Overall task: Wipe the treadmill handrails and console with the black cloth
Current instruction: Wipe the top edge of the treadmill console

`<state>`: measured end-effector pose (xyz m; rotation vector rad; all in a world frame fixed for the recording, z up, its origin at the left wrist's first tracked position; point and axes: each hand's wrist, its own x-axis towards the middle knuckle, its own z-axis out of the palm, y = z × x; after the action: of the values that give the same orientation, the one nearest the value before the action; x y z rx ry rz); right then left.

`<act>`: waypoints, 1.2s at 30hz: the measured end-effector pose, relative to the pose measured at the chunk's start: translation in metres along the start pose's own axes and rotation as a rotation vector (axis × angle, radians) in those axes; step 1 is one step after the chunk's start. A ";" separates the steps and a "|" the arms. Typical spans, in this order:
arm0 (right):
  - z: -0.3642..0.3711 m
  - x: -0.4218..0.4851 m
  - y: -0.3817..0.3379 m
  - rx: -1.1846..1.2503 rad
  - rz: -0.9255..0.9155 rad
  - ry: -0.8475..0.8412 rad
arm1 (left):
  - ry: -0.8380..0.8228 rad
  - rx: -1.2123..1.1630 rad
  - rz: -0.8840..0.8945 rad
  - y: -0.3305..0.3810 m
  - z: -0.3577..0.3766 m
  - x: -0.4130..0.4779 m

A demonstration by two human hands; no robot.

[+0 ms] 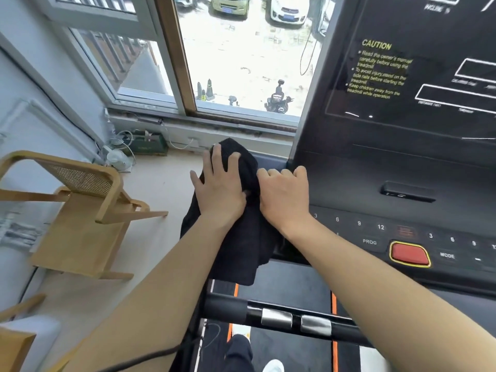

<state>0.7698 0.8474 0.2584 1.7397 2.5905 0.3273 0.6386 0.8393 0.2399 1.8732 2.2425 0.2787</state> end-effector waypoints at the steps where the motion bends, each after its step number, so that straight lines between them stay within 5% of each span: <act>1: 0.001 0.004 -0.001 -0.004 -0.020 0.003 | -0.029 -0.007 0.004 -0.002 -0.002 0.000; 16: -0.001 -0.062 -0.029 0.247 -0.018 0.001 | -0.139 -0.055 -0.047 -0.011 -0.009 -0.019; 23: -0.001 -0.047 -0.031 0.311 -0.139 -0.123 | -0.141 -0.565 0.032 -0.050 -0.012 -0.012; 29: -0.016 -0.058 -0.017 0.226 -0.223 -0.202 | -0.075 -0.085 0.126 -0.035 -0.003 -0.027; 36: -0.024 -0.051 -0.033 0.042 -0.162 -0.293 | -0.073 -0.081 0.142 -0.037 -0.003 -0.025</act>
<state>0.7560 0.7848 0.2704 1.4479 2.5159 0.0133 0.6073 0.8078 0.2341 1.9705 2.0239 0.3133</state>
